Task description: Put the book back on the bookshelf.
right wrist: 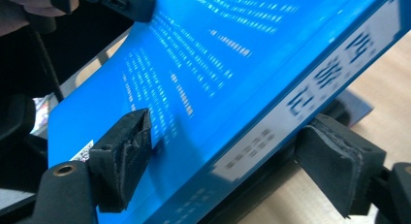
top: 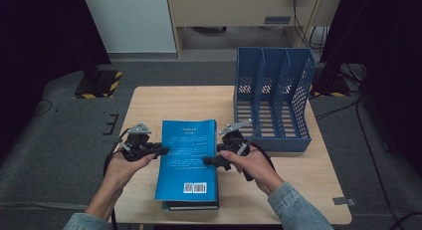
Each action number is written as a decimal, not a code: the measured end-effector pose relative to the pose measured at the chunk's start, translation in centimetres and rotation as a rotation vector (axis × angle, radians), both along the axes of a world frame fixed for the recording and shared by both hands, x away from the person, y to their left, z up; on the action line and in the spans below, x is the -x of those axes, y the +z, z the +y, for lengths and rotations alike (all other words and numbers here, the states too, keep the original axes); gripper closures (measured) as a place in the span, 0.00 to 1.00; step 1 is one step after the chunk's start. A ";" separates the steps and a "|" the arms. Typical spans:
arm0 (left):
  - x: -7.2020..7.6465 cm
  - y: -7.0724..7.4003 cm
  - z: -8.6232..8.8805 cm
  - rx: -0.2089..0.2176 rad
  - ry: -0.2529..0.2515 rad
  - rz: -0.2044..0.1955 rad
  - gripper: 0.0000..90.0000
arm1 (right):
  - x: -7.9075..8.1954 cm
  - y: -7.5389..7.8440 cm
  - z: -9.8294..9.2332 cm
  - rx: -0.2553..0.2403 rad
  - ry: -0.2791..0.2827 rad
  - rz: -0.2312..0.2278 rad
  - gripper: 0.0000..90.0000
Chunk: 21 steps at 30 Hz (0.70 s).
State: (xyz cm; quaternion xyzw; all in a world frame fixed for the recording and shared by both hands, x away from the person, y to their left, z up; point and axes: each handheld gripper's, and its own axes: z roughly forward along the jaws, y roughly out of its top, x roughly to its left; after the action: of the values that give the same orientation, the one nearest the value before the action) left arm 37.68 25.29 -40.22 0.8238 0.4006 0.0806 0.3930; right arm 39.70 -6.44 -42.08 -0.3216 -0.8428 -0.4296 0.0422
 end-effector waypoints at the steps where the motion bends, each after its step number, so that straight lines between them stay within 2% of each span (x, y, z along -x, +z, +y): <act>1: 0.1 0.3 -0.1 -0.007 -0.003 -0.008 0.81 | -0.1 0.3 0.0 -0.002 -0.002 -0.009 0.26; 5: 0.1 1.1 -0.4 -0.033 -0.003 -0.027 0.81 | -0.5 1.5 -0.1 -0.004 -0.017 -0.030 0.29; 9: 0.1 1.5 -0.2 -0.030 -0.010 -0.030 0.82 | -1.1 2.2 0.2 0.015 -0.009 -0.046 0.30; 12: 0.2 1.9 0.1 -0.021 -0.004 -0.038 0.82 | -1.3 2.6 0.3 0.012 -0.006 -0.050 0.32; 16: 0.0 2.5 0.1 -0.027 -0.007 -0.045 0.82 | -2.0 3.5 0.7 0.022 -0.001 -0.066 0.33; 18: -0.2 2.7 0.1 -0.031 -0.011 -0.045 0.82 | -2.5 3.9 0.8 -0.004 -0.001 -0.065 0.36; 21: -0.4 2.8 0.0 -0.029 -0.020 -0.042 0.82 | -2.8 4.2 0.8 -0.012 -0.004 -0.062 0.36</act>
State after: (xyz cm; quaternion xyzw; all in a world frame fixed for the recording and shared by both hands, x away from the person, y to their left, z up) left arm 38.05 25.30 -37.42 0.8315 0.3825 0.0999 0.3903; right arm 42.47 -5.65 -37.89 -0.3094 -0.8405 -0.4444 0.0174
